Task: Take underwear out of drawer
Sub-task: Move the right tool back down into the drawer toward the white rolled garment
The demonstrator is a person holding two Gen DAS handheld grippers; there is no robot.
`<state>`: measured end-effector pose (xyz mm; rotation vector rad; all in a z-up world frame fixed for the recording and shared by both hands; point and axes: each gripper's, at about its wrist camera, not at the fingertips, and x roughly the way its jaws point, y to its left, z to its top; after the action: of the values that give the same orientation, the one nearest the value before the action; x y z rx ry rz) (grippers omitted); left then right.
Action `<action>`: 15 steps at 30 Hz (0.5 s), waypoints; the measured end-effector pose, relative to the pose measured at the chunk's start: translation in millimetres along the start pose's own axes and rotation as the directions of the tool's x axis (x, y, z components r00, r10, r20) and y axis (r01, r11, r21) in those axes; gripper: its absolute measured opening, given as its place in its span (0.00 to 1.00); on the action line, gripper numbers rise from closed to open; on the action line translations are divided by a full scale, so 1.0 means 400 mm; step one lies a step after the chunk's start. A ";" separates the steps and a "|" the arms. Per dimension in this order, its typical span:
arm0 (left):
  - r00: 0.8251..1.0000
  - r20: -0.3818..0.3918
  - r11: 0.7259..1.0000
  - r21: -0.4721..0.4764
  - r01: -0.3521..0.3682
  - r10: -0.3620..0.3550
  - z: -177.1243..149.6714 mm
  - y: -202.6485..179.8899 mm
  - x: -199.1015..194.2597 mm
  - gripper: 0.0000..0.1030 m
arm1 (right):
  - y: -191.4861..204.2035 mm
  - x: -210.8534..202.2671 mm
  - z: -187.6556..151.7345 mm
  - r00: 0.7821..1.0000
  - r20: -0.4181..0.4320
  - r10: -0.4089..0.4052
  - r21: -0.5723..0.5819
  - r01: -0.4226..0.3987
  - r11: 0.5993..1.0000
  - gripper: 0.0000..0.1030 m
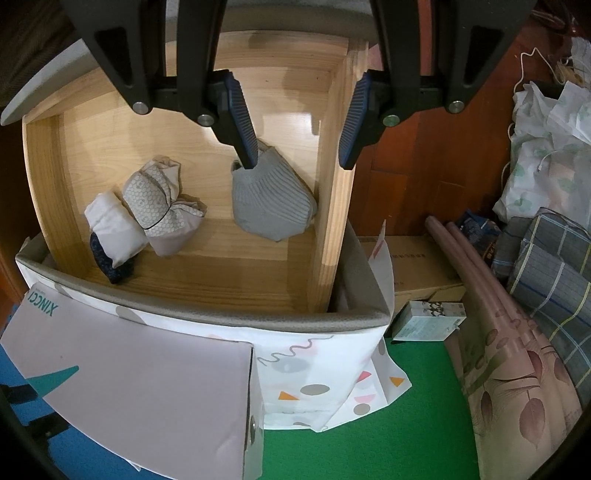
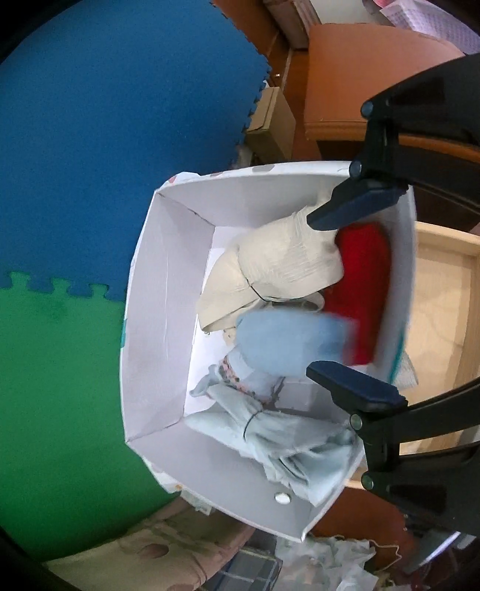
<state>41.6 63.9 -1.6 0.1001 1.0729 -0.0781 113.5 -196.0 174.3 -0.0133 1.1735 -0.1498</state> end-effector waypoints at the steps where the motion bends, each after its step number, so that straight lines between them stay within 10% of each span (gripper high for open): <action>1: 1.000 0.000 1.000 0.001 0.000 0.000 0.001 -0.001 0.001 0.45 | -0.003 -0.016 -0.012 1.000 0.004 0.017 -0.003 -0.017 1.000 0.68; 15: 1.000 0.010 0.998 0.056 -0.007 0.007 -0.003 -0.032 -0.003 0.45 | -0.051 -0.002 -0.304 0.989 -0.105 0.102 -0.025 -0.105 0.994 0.68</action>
<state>38.5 51.5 -1.7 0.1537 1.0611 -0.1021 -0.8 -208.0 129.8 0.0291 1.2777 -0.0415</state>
